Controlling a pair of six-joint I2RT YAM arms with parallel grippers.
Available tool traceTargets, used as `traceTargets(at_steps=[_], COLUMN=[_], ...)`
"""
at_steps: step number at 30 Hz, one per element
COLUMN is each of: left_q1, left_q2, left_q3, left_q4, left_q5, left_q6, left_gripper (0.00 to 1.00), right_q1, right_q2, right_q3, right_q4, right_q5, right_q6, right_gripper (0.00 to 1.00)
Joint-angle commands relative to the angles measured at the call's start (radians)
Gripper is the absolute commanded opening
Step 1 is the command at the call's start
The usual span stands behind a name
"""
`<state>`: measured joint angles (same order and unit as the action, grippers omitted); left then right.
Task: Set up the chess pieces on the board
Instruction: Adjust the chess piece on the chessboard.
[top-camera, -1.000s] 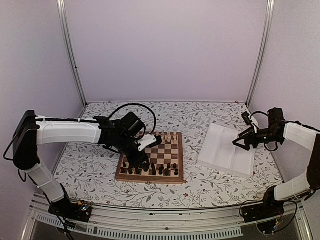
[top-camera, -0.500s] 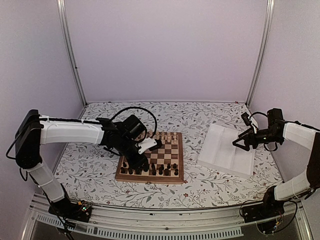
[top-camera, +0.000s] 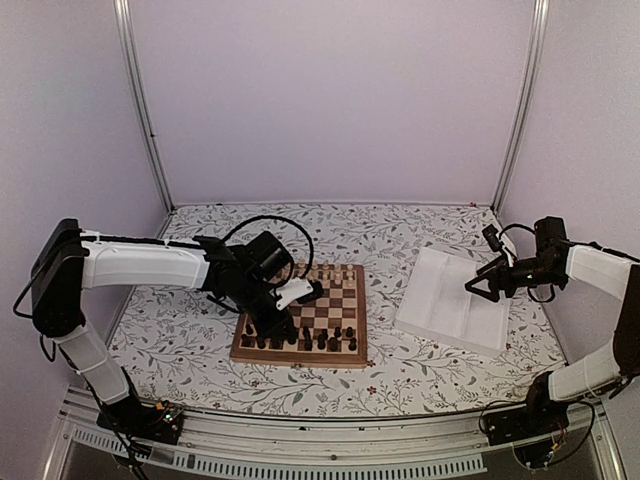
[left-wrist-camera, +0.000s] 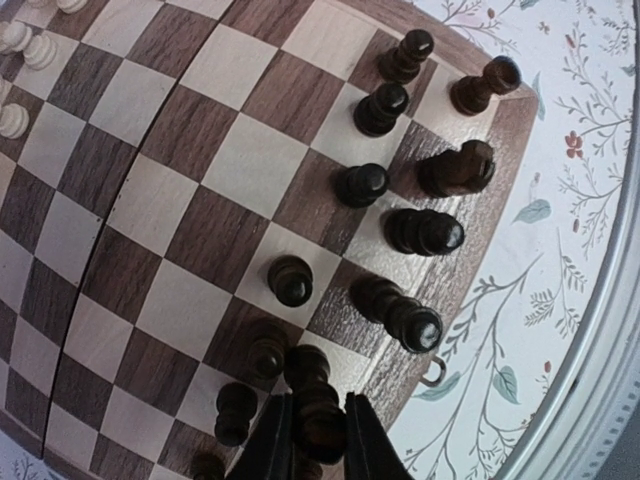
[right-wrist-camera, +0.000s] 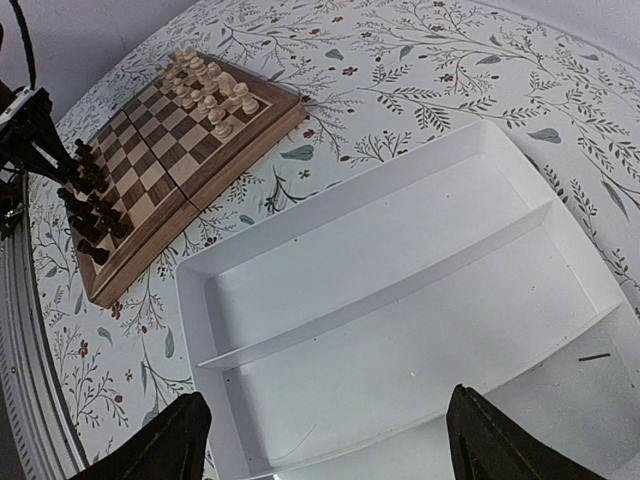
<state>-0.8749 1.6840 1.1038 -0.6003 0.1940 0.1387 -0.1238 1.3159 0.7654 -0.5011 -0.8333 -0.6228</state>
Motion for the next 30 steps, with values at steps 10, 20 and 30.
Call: traceTargets(at_steps=[10,20,30], left_q1=[-0.010,-0.015,-0.022], left_q2=[-0.009,-0.031,-0.016], left_q3=[-0.009,-0.004,0.002], left_q4=[-0.050,-0.072,-0.072], left_q5=[0.004,-0.006,0.000], left_q6=[-0.005,-0.015,-0.018], left_gripper=[0.10,0.08,0.10], right_q1=[-0.002,-0.002,-0.002], right_q2=[0.011,0.009,0.007], right_q3=[0.023,0.022,0.022], right_q4=[-0.005,-0.005,-0.007], right_q5=[-0.022,-0.026,-0.028], right_q6=[-0.008,-0.009,-0.011], right_gripper=[0.85,0.85,0.85])
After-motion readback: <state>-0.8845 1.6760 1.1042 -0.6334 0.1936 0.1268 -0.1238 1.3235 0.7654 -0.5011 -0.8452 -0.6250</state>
